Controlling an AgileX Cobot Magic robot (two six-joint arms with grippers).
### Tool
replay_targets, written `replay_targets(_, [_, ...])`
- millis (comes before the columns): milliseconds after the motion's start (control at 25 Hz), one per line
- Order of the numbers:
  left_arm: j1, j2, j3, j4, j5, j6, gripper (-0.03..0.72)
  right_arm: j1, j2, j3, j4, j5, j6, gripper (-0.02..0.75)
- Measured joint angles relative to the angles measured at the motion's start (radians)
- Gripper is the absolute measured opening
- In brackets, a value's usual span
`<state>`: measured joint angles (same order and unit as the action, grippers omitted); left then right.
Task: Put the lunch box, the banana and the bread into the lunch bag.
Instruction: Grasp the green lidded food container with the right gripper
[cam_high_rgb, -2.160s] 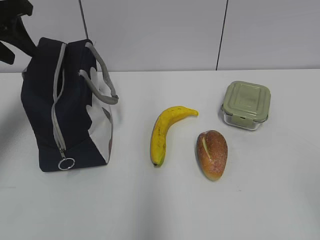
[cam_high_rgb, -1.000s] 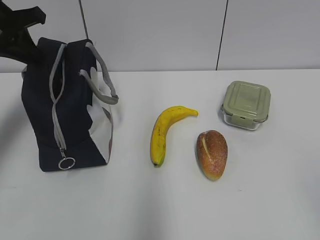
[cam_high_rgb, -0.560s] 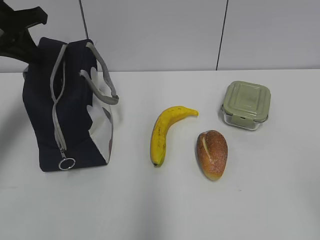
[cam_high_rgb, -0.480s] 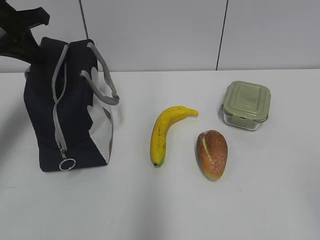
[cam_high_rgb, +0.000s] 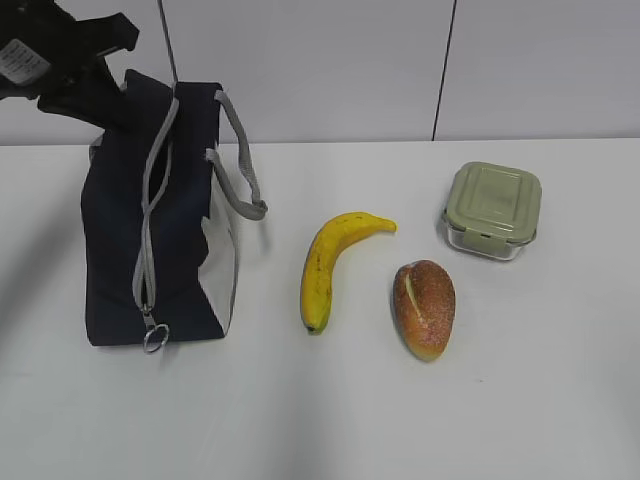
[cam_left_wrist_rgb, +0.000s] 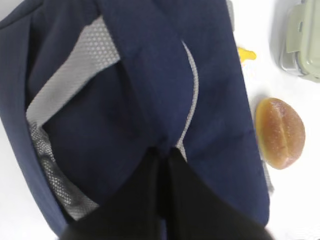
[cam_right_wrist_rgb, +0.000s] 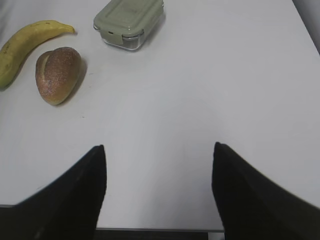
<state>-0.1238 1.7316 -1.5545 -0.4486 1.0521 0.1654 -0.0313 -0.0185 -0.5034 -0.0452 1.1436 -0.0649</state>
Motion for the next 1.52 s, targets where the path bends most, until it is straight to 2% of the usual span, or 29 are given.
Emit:
replay_targets(240, [0.000, 0.000, 0.000, -0.088, 0.045, 0.088, 0.003, 0.000, 0.000, 0.000, 0.000, 0.000, 0.000, 0.491])
replay_targets(1000, [0.000, 0.000, 0.000, -0.159, 0.066, 0.103, 0.003, 0.000, 0.000, 0.000, 0.010, 0.000, 0.000, 0.491])
replay_targets(1240, [0.000, 0.000, 0.000, -0.159, 0.065, 0.103, 0.003, 0.000, 0.157, -0.043, 0.090, -0.088, 0.000, 0.491])
replay_targets(1520, [0.000, 0.000, 0.000, -0.159, 0.063, 0.104, 0.002, 0.000, 0.515, -0.051, 0.307, -0.271, 0.002, 0.491])
